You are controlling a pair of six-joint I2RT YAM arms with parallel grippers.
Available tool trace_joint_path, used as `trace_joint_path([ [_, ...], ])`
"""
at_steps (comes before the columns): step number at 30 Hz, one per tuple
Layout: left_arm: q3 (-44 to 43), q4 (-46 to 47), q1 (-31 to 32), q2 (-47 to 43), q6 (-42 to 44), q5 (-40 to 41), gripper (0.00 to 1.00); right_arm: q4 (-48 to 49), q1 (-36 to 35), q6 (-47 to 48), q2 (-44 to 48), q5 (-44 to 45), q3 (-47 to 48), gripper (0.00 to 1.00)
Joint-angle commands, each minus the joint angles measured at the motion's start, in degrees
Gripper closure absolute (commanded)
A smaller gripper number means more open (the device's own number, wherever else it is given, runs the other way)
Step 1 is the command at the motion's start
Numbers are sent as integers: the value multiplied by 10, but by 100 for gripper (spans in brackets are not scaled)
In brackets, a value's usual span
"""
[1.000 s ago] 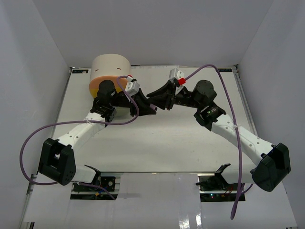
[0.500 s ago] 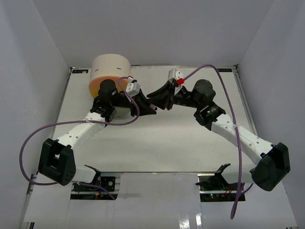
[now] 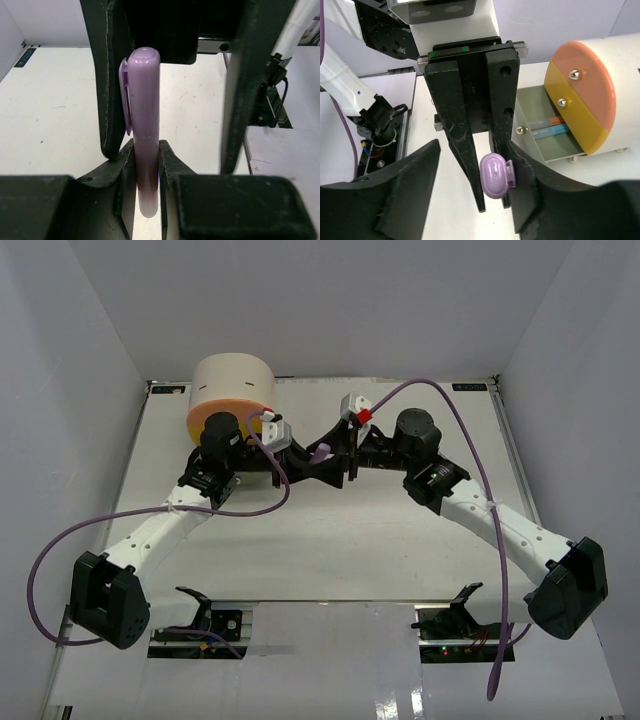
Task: Sort the stationery into containers
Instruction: Close the pen cap on the pen, then place the pen in the drawer.
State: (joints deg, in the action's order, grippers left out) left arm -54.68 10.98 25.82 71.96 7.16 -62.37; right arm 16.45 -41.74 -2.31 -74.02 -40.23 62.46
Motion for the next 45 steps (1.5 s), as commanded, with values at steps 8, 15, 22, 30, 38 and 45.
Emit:
trace_joint_path([
  [8, 30, -131, 6, -62, 87, 136, 100, -48, -11, -8, 93, 41, -30, 11],
  [15, 31, -257, 5, -79, 145, 311, 99, -72, 2, 13, 179, 147, -101, 10],
  [22, 8, -336, 0, -66, 235, 537, 98, -97, 8, 13, 245, 172, -203, 10],
  [30, -32, -345, -28, 17, 358, 661, 86, -97, 10, 2, 309, 171, -281, 10],
  [38, -91, -338, -61, 112, 452, 686, 66, -106, 11, -3, 339, 168, -317, 10],
  [45, -96, -338, -62, 128, 462, 708, 26, -126, 13, -1, 356, 183, -325, 10],
])
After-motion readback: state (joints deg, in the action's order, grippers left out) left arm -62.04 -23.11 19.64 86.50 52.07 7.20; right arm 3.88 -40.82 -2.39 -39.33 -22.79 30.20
